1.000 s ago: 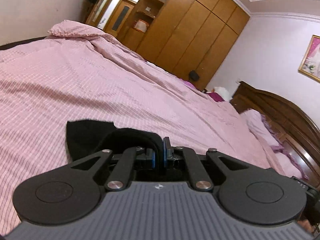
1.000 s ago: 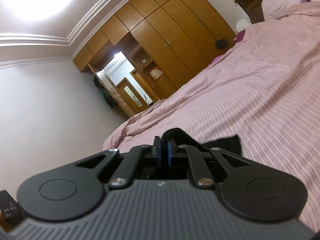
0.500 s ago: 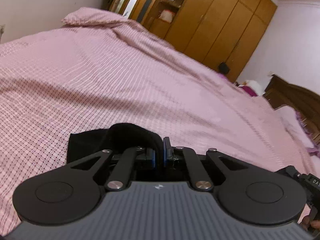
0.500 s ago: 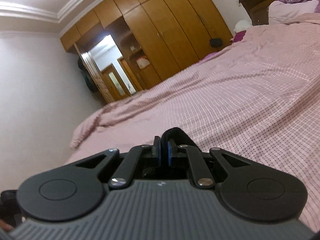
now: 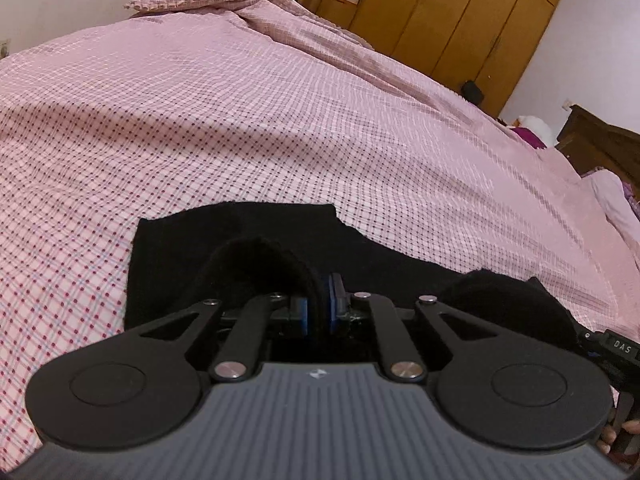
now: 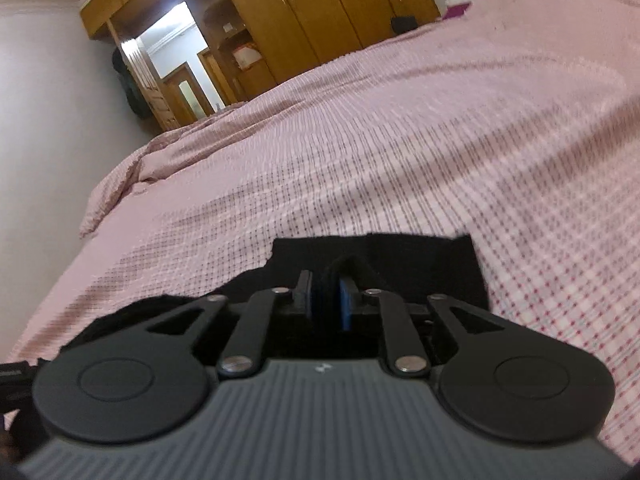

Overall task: Fold small clothes
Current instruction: 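Lift the hem with both grippers and fold it toward the collar, then lower the folded hem onto the cardigan and open both grippers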

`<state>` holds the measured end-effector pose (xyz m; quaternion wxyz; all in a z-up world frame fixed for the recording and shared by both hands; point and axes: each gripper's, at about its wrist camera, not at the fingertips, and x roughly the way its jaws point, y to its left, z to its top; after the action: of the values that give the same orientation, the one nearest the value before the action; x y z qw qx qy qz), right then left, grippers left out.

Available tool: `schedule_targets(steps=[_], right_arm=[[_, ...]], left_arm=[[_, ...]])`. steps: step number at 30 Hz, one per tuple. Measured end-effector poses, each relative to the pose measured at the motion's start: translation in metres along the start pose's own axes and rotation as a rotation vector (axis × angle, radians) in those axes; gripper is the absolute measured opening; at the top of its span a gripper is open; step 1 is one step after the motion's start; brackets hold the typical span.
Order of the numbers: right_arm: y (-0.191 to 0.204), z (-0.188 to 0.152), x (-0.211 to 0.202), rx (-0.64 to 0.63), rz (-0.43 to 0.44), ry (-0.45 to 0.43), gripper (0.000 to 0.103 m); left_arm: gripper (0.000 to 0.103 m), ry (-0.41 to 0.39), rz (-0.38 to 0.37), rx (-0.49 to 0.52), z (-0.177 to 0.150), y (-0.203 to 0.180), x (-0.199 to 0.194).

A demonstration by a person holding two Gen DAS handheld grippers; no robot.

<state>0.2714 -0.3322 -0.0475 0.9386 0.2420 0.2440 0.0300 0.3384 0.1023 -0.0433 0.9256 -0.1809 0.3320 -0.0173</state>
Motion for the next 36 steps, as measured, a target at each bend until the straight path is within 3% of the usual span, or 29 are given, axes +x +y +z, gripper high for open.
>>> schedule_targets(steps=[14, 17, 19, 21, 30, 36], right_arm=[[0.006, -0.002, -0.001, -0.04, 0.024, 0.017, 0.035], [0.009, 0.0, -0.005, -0.045, 0.035, 0.022, 0.047], [0.012, 0.002, -0.011, -0.054, 0.049, 0.017, 0.061], [0.016, 0.003, -0.018, -0.067, 0.054, 0.006, 0.065], [0.023, 0.014, -0.05, -0.128, 0.073, -0.042, 0.066], [0.029, 0.02, -0.072, -0.222, 0.06, -0.016, 0.066]], left_arm=[[0.023, 0.021, 0.044, 0.067, 0.005, -0.018, -0.009], [0.032, 0.018, 0.056, 0.092, 0.006, -0.023, -0.013], [0.039, 0.01, 0.066, 0.111, 0.007, -0.026, -0.018], [0.047, -0.003, 0.073, 0.133, 0.009, -0.03, -0.025], [0.06, -0.057, 0.103, 0.211, 0.024, -0.045, -0.06], [0.065, -0.089, 0.066, 0.255, 0.026, -0.05, -0.094]])
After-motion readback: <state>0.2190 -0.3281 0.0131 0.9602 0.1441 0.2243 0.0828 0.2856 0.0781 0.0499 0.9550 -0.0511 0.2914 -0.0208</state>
